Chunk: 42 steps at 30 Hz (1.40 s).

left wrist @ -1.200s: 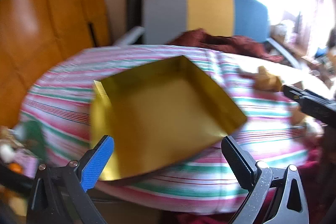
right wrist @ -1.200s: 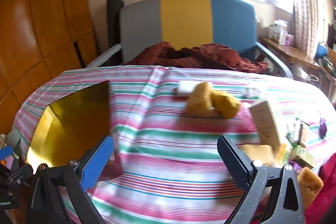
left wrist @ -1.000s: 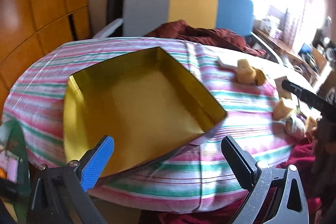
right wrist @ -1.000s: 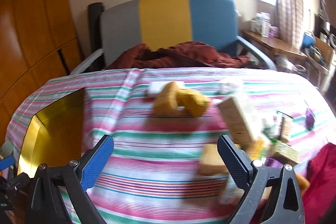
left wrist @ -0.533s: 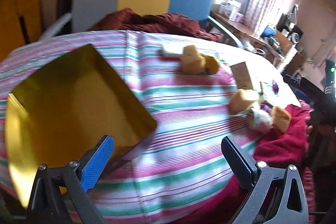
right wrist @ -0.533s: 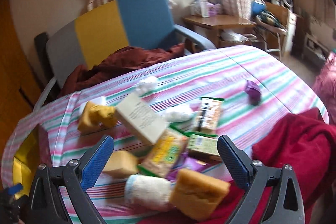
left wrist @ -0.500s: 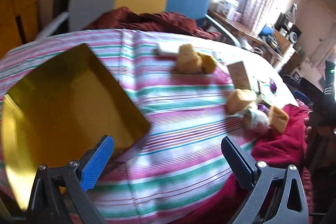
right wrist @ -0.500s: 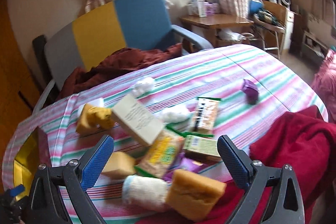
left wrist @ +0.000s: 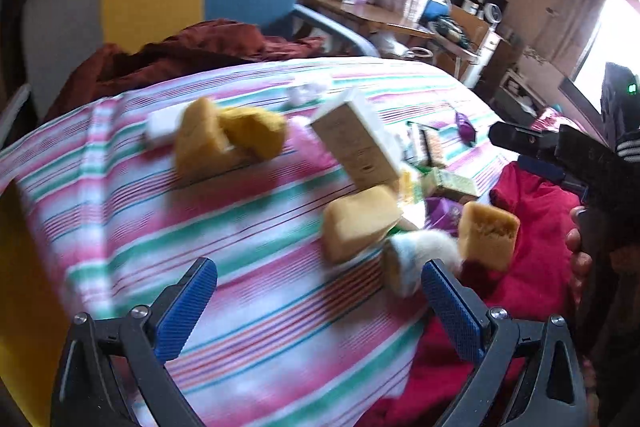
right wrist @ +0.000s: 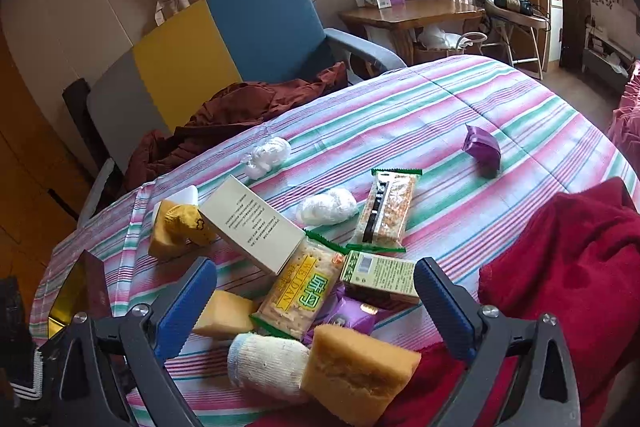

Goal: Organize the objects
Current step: 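Move both tools toward the cluster of items on the cloth, then grasp the white box with the right gripper and lift it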

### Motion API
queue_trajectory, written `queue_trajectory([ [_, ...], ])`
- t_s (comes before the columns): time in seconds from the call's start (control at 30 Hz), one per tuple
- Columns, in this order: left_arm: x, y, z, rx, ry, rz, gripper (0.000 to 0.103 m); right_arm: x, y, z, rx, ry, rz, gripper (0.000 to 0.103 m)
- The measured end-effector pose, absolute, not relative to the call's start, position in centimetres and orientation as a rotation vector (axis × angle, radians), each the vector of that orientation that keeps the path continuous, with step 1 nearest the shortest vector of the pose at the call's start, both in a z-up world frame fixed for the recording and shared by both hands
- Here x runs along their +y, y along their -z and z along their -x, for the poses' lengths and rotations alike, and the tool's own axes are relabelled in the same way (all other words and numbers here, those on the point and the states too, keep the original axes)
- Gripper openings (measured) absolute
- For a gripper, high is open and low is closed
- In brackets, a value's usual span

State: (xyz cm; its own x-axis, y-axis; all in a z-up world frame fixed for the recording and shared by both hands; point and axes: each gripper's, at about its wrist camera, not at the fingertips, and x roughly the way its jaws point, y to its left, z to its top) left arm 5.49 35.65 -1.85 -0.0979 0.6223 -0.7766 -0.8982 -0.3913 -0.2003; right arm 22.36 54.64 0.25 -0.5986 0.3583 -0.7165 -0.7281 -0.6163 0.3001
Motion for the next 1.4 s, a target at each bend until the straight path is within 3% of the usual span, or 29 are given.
queue_trajectory([
  [0.37,41.9,5.0,-4.8,0.434,-1.698,1.084,0.102,56.7,-1.3,-15.8,0.566,-2.398,1.071,0.101],
  [0.4,42.0,5.2,-4.6,0.428,-1.708,1.091,0.098,56.8,-1.0,-14.9,0.540,-2.410,1.104,0.101],
  [0.53,41.8,5.6,-3.9,0.371,-1.636,1.118,0.067,56.8,0.8,-10.9,0.444,-2.471,1.265,0.100],
  [0.6,41.5,5.6,-3.8,0.351,-1.606,1.106,0.057,56.6,1.7,-9.2,0.399,-2.492,1.333,0.096],
  [0.67,41.2,5.5,-3.8,0.347,-1.595,1.094,0.056,56.4,3.0,-7.4,0.345,-2.486,1.420,0.092],
  [0.73,40.9,5.4,-4.0,0.339,-1.592,1.078,0.054,56.3,4.3,-5.9,0.297,-2.459,1.496,0.080],
  [0.77,40.7,5.3,-4.0,0.337,-1.594,1.071,0.053,56.3,4.9,-5.4,0.286,-2.448,1.531,0.065],
  [0.87,39.6,4.6,-4.2,0.320,-1.599,1.047,0.053,56.1,5.6,-5.2,0.302,-2.456,1.560,0.051],
  [1.4,25.9,-1.3,-1.5,0.145,-1.853,0.992,0.054,47.0,-3.2,-6.4,0.384,-2.738,1.252,0.050],
])
